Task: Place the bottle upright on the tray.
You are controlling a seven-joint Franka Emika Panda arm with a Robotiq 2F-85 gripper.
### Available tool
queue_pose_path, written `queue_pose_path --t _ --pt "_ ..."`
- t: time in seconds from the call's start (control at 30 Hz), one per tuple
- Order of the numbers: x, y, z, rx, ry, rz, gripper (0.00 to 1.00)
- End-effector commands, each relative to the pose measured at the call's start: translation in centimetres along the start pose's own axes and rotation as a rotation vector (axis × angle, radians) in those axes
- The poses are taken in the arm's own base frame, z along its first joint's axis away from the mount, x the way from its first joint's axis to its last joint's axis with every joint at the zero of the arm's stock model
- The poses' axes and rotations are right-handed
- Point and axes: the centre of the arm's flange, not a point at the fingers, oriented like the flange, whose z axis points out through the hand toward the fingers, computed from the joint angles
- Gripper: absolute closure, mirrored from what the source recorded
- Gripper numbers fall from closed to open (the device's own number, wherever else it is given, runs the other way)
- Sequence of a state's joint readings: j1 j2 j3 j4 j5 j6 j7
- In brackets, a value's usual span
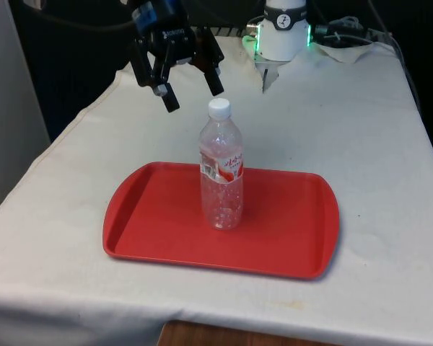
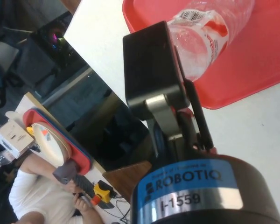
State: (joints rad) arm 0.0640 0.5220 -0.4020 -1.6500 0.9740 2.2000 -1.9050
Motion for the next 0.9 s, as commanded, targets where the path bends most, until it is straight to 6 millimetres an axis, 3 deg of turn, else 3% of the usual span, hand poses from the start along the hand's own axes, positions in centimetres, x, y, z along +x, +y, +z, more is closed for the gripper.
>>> queue_pose_path --t 0.0,0.87 --pt "0.1 0.0 -0.2 -0.006 -0.019 -0.003 0.00" --pt "2.5 0.5 -2.5 -0.012 -0.089 -0.070 0.00"
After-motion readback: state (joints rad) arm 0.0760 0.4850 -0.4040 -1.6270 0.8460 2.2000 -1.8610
